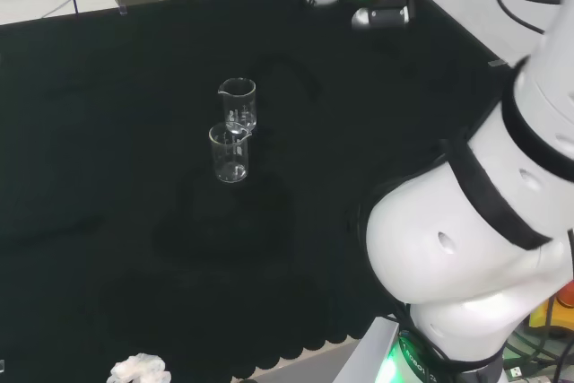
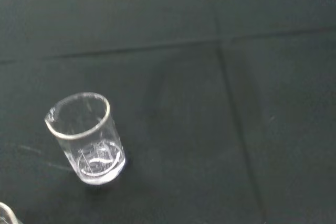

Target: Pick up the beaker on the right.

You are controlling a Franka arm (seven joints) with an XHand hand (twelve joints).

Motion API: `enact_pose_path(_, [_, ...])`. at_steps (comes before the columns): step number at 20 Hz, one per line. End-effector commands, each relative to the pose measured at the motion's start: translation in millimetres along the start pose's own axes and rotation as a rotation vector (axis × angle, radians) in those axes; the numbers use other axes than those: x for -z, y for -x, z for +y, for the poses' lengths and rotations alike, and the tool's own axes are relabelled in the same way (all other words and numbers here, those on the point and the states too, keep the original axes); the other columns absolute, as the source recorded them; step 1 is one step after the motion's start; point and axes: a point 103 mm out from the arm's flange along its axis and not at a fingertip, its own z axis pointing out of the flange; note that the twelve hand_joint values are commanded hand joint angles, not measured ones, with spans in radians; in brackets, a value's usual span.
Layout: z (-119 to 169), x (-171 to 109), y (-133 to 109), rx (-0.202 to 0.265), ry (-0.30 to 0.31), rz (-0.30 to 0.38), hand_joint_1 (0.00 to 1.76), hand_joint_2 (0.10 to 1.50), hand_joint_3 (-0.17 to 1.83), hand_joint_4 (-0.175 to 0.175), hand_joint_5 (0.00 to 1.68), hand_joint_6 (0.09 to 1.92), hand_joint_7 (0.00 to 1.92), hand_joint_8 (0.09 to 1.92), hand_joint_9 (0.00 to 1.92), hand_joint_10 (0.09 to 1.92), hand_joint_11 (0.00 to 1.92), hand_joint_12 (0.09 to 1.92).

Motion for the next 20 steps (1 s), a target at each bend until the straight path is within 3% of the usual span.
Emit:
enact_pose_path(1, [69.6, -50.3, -5.8, 0.083, 0.001, 0.084, 0.61, 1.06, -0.09, -0.050, 0.38, 0.09, 0.16, 0.71, 0.33, 0.74, 0.02, 1.44])
enact_pose_path(8, [95.4, -90.6, -19.1, 0.139, -0.017, 0.136, 0.72, 0.99, -0.15, -0.049, 0.40, 0.09, 0.15, 0.71, 0.28, 0.71, 0.00, 1.42])
enact_pose_path(15, [111.4, -129.0, -17.0, 0.170, -0.053, 0.161, 0.68, 0.95, -0.17, -0.047, 0.45, 0.09, 0.16, 0.71, 0.28, 0.72, 0.00, 1.41])
enact_pose_path(20, [120.0, -144.8, -15.4, 0.239, -0.062, 0.190, 0.68, 0.94, -0.17, -0.048, 0.46, 0.09, 0.18, 0.72, 0.32, 0.73, 0.02, 1.42])
